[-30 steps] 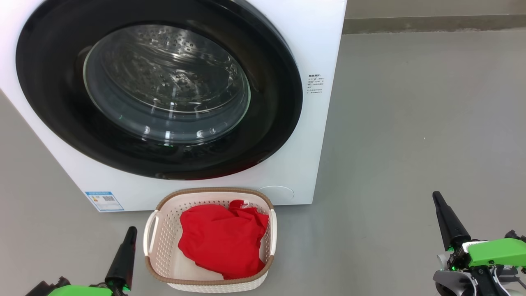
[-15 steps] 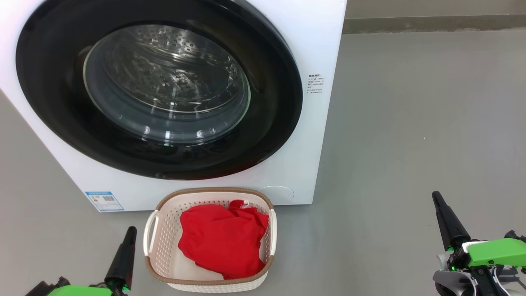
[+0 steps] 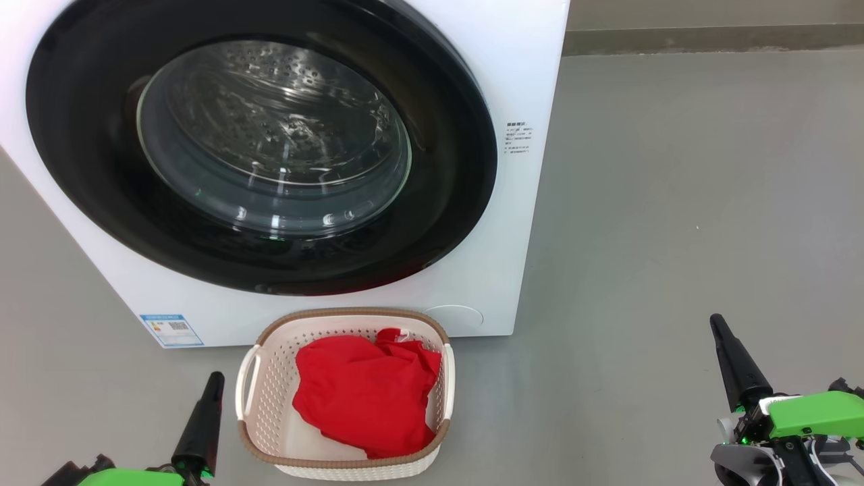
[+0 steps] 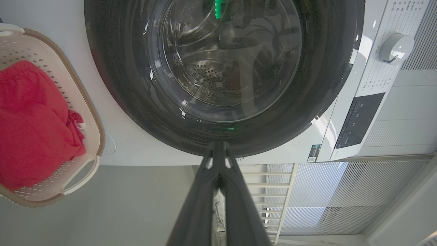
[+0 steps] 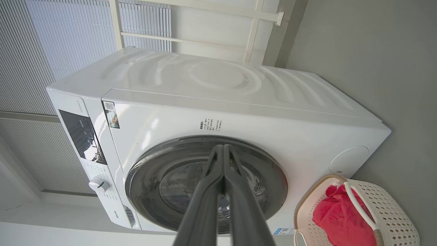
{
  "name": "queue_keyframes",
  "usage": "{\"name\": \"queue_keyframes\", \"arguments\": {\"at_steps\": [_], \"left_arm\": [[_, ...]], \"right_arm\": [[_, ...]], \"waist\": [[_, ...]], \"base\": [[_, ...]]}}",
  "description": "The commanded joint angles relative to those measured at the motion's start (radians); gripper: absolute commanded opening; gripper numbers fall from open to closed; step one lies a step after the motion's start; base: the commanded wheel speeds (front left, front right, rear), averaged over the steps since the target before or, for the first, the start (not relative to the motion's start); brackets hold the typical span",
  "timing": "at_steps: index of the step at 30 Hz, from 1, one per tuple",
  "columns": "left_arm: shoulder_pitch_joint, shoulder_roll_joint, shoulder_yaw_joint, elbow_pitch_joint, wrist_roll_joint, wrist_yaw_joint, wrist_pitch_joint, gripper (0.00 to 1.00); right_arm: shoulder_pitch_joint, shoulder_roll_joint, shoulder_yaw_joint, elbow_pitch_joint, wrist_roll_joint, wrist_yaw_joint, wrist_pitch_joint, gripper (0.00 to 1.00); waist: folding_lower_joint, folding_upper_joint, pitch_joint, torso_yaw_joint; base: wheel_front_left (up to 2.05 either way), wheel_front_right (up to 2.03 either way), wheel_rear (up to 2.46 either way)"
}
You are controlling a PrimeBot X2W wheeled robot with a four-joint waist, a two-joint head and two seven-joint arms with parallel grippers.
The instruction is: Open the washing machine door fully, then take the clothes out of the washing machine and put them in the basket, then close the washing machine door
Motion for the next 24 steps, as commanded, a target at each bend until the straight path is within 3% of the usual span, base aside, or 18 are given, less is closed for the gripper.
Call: {"name": "queue_keyframes", "arguments": {"at_steps": [1,24], "left_arm": [[-0.041,0.012,0.037,-0.021,-0.005,-0.007,0.006,0.00],[-0.041,0.011,0.038,-0.021,-0.004,-0.007,0.007,0.00]], "right_arm": [[-0.042,-0.005,0.013,-0.029,0.000,-0.001,0.005,0.00],[-0.042,-0.005,0.012,-0.029,-0.001,-0.001,0.006,0.00]], "waist": [[0.0000,0.0000,0.000,0.000],[0.0000,0.0000,0.000,0.000]], "base": [[0.00,0.00,0.00],[0.00,0.00,0.00]]}}
